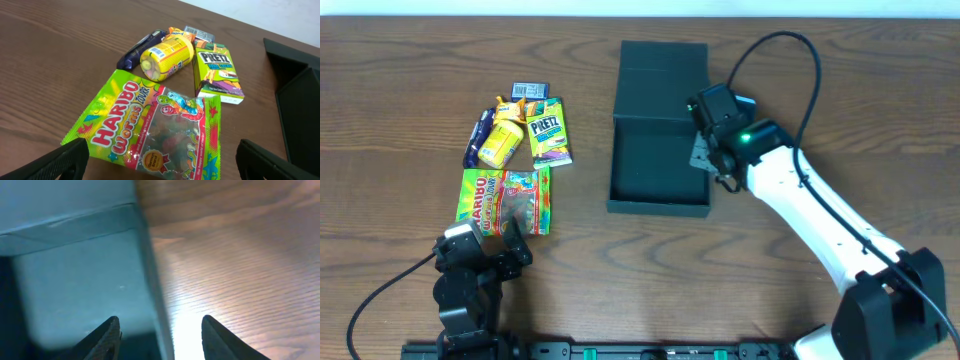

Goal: Pack container
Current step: 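Swing the black box lid open toward the back with the right gripper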

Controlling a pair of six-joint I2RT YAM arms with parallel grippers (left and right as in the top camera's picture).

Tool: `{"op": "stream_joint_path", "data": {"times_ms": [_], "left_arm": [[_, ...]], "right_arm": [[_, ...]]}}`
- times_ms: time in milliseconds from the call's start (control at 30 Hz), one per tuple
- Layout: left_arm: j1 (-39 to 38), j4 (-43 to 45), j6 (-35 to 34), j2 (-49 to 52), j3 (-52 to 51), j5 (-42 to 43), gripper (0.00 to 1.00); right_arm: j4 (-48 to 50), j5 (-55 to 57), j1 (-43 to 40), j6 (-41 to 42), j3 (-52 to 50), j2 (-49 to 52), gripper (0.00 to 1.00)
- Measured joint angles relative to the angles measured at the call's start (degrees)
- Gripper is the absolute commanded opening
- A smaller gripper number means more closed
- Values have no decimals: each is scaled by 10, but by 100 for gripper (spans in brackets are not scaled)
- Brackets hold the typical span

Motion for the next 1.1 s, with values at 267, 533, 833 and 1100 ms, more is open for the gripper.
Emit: {"op": "stream_joint_path", "data": {"times_ms": [267,533,833,1100], "left_arm": [[0,0,0,0,0,0,95],[0,0,0,0,0,0,95],[0,0,0,0,0,0,95],[0,0,0,0,0,0,95]], "right_arm": [[96,-37,-3,-32,-88,0,42],[154,-52,-3,-62,-133,1,5],[172,-53,-3,-88,-143,1,1],[176,-52,-3,-130,-143,1,1]]}}
